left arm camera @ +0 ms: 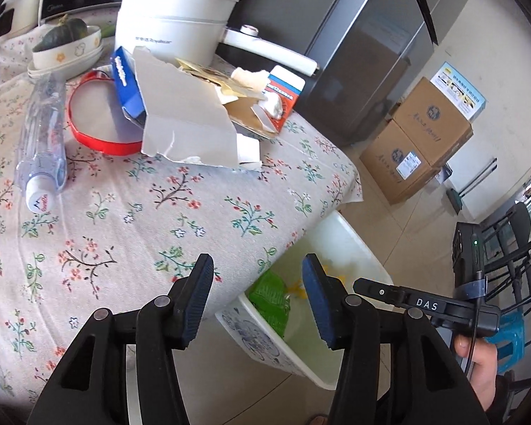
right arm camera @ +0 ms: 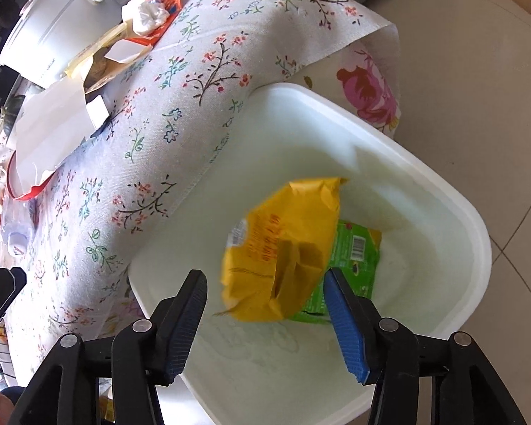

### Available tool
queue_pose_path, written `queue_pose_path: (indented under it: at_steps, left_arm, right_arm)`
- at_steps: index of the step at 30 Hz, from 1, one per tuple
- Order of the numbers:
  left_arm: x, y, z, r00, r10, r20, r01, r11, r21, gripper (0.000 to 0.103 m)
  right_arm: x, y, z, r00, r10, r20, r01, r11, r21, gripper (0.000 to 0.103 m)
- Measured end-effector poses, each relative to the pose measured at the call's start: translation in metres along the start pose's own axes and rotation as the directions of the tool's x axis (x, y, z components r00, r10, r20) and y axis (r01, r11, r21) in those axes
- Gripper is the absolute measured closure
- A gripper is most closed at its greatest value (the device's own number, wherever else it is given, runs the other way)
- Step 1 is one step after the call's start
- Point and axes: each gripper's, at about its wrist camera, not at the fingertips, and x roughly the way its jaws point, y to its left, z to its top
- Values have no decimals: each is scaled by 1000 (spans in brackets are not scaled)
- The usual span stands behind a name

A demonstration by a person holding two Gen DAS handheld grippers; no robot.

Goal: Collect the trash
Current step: 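Move the left tool to the clear plastic bottle and grasp it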

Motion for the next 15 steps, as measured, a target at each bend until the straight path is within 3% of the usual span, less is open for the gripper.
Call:
queue_pose_path:
  at_steps: [6,9,12,15]
  left_arm:
    - [-21,27,16,996,62,61,-60,997,-42,48]
    - [-37,56,31,990,95,105,-83,990,-111,48]
    - [-56,99,45,976,154,157,-113,964,-240,41]
    - [-67,143,51,962,216,165,-143,918,-369,39]
  right_arm:
    - [6,8,3,1000,19,1,-19,1000,-4,39]
    - [7,12,3,1000,22,0,-22,1000,-6,37]
    - [7,16,3,1000,29,9,-29,999,-17,35]
    - [3,21,3,999,38,38,-37,999,-30,33]
